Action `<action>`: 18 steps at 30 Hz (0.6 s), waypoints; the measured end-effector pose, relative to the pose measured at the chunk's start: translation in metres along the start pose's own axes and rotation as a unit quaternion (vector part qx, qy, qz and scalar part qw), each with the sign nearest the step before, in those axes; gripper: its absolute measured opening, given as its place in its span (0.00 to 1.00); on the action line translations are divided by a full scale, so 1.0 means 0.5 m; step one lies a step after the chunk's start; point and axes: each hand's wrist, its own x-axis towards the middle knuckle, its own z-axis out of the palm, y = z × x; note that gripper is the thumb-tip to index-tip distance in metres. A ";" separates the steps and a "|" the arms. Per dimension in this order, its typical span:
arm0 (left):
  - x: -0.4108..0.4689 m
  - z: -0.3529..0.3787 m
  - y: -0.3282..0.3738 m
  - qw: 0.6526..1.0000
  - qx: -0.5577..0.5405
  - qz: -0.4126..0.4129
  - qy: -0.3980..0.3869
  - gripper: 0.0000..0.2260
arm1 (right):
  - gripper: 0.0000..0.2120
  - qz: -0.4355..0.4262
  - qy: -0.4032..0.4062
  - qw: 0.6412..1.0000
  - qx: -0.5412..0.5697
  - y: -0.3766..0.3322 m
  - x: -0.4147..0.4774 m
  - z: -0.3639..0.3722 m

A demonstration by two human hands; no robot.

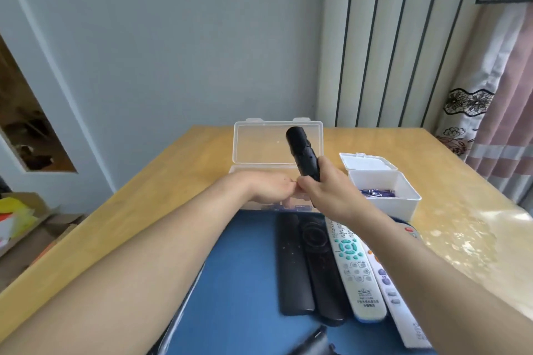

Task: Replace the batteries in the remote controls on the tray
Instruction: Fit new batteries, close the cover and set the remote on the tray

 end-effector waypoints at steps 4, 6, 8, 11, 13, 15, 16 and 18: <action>0.021 0.018 0.008 0.999 -0.051 -0.002 -0.007 0.21 | 0.07 0.011 0.013 0.999 0.045 0.001 0.009 -0.005; 0.023 0.012 0.008 0.998 -0.049 -0.020 -0.026 0.26 | 0.05 0.006 0.010 1.000 0.020 -0.004 0.011 -0.006; 0.025 0.004 0.004 0.997 -0.057 -0.025 -0.043 0.28 | 0.07 0.008 0.005 1.000 0.002 -0.007 0.013 -0.006; 0.026 -0.009 -0.008 0.995 -0.075 -0.024 -0.067 0.23 | 0.09 0.023 0.003 1.000 0.009 -0.013 0.021 -0.010; 0.031 -0.011 -0.012 0.994 -0.076 -0.035 -0.070 0.22 | 0.09 0.027 0.000 1.000 -0.002 -0.016 0.030 -0.018; 0.033 -0.011 -0.008 0.993 -0.088 -0.044 -0.072 0.23 | 0.08 0.018 -0.007 0.998 -0.056 -0.020 0.041 -0.027; 0.033 -0.012 -0.007 0.991 -0.097 -0.044 -0.079 0.23 | 0.07 0.010 -0.014 0.995 -0.095 -0.021 0.046 -0.030; 0.027 -0.015 -0.008 0.989 -0.108 -0.029 -0.092 0.23 | 0.07 0.002 -0.036 0.988 -0.153 -0.020 0.052 -0.030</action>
